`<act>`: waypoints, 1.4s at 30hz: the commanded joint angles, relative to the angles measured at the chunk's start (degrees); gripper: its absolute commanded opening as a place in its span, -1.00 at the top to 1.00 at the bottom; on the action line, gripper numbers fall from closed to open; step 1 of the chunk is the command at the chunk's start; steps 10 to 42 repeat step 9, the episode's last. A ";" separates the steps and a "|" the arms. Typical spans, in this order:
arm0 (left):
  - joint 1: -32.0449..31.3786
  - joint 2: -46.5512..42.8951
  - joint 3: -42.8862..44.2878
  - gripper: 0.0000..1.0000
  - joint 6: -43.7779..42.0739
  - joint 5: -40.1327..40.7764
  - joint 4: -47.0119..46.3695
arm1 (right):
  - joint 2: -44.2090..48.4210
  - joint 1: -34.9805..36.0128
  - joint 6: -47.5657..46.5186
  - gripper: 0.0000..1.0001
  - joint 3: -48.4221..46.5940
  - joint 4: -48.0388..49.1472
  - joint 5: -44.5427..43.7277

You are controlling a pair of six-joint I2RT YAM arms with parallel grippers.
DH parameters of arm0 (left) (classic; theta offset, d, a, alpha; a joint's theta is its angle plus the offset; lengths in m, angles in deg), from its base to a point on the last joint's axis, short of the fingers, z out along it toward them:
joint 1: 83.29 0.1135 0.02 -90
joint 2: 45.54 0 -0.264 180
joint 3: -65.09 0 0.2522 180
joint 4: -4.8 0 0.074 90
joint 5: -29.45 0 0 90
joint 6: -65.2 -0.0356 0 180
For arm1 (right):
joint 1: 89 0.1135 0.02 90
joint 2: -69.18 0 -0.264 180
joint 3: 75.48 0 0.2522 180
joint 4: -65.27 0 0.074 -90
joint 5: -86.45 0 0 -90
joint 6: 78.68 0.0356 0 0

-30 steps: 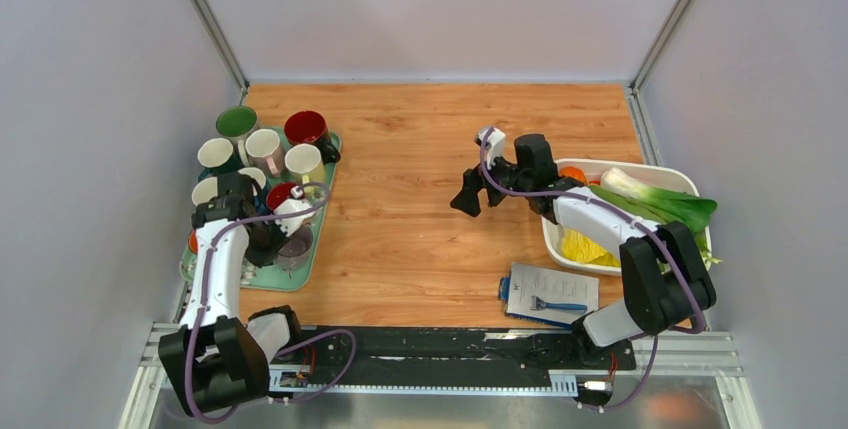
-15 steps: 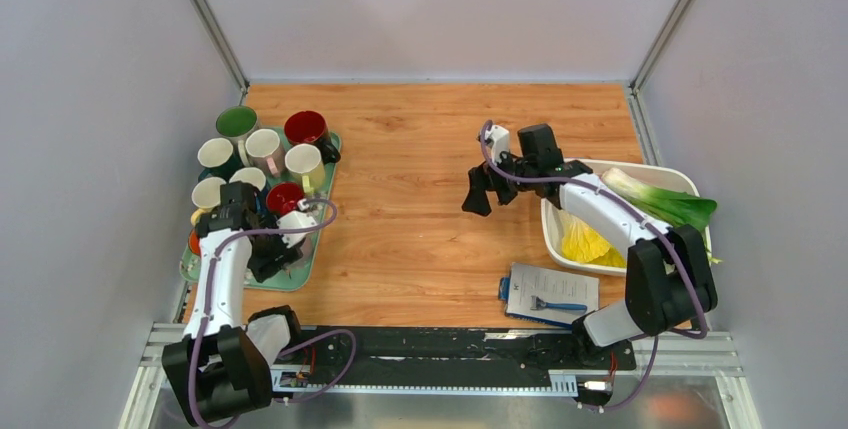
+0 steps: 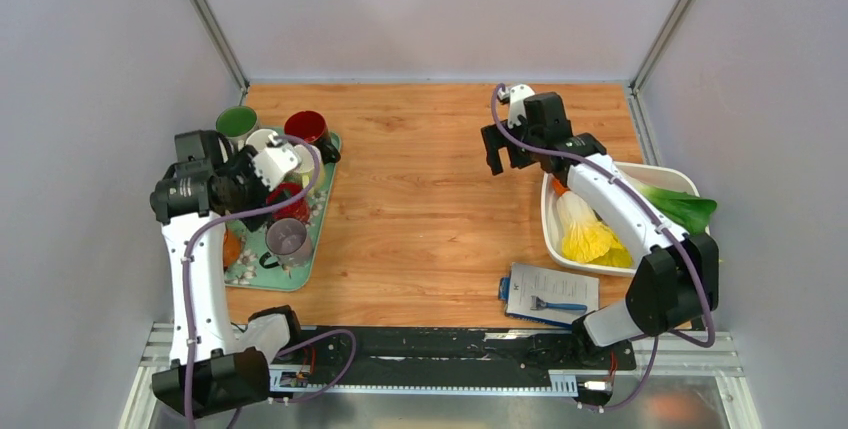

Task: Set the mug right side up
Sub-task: Reset both arms

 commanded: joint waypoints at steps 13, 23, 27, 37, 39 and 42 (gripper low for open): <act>-6.02 9.28 10.33 -0.64 49.83 -14.36 -25.25 | 4.43 -0.24 7.90 -1.00 -12.30 4.31 -11.60; -6.02 9.28 10.33 -0.64 49.83 -14.36 -25.25 | 4.43 -0.24 7.90 -1.00 -12.30 4.31 -11.60; -6.02 9.28 10.33 -0.64 49.83 -14.36 -25.25 | 4.43 -0.24 7.90 -1.00 -12.30 4.31 -11.60; -6.02 9.28 10.33 -0.64 49.83 -14.36 -25.25 | 4.43 -0.24 7.90 -1.00 -12.30 4.31 -11.60; -6.02 9.28 10.33 -0.64 49.83 -14.36 -25.25 | 4.43 -0.24 7.90 -1.00 -12.30 4.31 -11.60; -6.02 9.28 10.33 -0.64 49.83 -14.36 -25.25 | 4.43 -0.24 7.90 -1.00 -12.30 4.31 -11.60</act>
